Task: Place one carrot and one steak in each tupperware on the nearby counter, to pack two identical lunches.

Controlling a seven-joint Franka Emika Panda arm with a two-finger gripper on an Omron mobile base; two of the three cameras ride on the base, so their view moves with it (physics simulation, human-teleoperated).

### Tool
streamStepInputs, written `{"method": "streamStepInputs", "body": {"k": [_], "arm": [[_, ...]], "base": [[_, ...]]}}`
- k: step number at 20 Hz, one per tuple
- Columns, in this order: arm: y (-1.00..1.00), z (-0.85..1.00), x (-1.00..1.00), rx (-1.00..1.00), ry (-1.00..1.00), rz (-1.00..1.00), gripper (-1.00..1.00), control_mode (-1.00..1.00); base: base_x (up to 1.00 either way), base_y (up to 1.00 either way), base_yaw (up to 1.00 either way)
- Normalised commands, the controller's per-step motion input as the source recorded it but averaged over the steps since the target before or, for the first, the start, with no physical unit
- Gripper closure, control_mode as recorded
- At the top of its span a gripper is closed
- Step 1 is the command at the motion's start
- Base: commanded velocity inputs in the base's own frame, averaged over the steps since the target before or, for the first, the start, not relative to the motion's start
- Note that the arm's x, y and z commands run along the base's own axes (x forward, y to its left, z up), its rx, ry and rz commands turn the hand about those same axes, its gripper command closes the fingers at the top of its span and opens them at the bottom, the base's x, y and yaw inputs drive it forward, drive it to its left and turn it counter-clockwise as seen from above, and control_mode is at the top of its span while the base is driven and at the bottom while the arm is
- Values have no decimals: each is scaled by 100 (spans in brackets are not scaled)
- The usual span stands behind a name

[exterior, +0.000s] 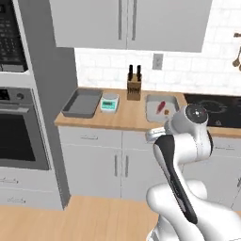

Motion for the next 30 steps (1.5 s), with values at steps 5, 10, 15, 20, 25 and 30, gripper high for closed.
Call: {"method": "streamStepInputs", "body": {"k": [5,10,15,20,25,30], "arm": [[0,0,0,0,0,0,-100,100],[0,0,0,0,0,0,-100,100],[0,0,0,0,0,0,-100,100],[0,0,0,0,0,0,-100,100],[0,0,0,0,0,0,-100,100],[0,0,0,0,0,0,-100,100]], "base": [[-45,22,85],[-34,71,80],[-3,93,69],[73,15,50],[100,-6,30],[100,91,24]]}}
